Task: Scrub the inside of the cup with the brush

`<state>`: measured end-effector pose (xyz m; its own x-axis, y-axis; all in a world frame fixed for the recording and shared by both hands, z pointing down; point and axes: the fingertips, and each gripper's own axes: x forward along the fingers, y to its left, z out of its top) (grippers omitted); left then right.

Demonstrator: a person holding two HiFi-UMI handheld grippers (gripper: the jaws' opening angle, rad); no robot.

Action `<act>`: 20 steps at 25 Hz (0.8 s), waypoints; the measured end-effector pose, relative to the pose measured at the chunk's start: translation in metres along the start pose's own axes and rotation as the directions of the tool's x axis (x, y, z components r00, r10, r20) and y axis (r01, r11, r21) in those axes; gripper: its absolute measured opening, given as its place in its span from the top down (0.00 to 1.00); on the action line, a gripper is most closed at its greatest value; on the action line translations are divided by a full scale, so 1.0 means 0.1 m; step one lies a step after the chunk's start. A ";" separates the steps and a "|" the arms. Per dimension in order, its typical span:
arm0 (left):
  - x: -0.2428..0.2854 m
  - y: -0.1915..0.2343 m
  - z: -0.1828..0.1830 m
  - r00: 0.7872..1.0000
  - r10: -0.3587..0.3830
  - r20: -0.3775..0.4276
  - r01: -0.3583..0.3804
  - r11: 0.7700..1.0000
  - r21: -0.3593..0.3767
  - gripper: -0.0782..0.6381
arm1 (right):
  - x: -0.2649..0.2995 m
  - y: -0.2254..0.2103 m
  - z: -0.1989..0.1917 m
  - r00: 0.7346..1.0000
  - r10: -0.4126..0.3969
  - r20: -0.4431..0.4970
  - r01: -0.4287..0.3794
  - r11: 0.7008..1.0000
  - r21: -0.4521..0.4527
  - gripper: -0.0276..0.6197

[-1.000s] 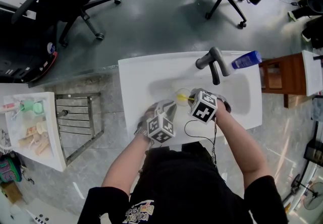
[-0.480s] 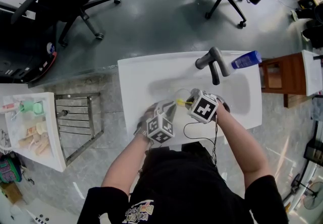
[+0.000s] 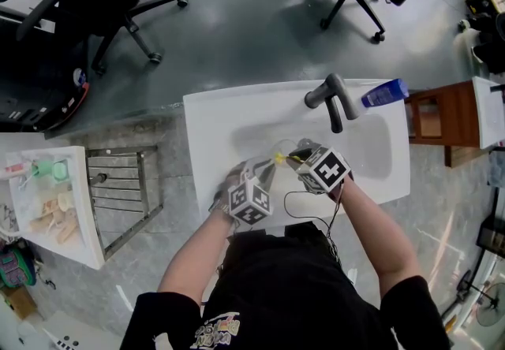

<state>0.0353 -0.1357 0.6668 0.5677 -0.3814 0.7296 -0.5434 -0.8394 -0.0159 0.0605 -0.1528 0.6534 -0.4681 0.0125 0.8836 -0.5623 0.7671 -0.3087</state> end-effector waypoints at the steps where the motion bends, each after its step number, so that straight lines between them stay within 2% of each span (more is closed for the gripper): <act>1: 0.00 0.00 0.00 1.000 0.000 0.000 0.000 1.000 0.000 0.83 | 0.00 -0.01 0.00 1.000 -0.007 0.018 0.007 1.000 0.017 0.90; 10: 0.01 -0.01 -0.02 1.000 -0.003 -0.008 0.003 1.000 0.006 0.83 | -0.11 -0.14 -0.07 0.980 -0.068 0.185 0.031 0.980 0.196 0.90; 20: 0.05 0.00 -0.04 0.999 0.021 -0.043 -0.020 1.000 0.013 0.83 | -0.32 -0.10 -0.14 0.954 -0.098 0.282 0.027 0.969 0.245 0.90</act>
<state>0.0355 -0.1357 0.6732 0.5295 -0.3818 0.7576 -0.5465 -0.8365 -0.0396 0.0910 -0.1523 0.6329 -0.5839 -0.2447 0.7741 -0.7250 0.5863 -0.3615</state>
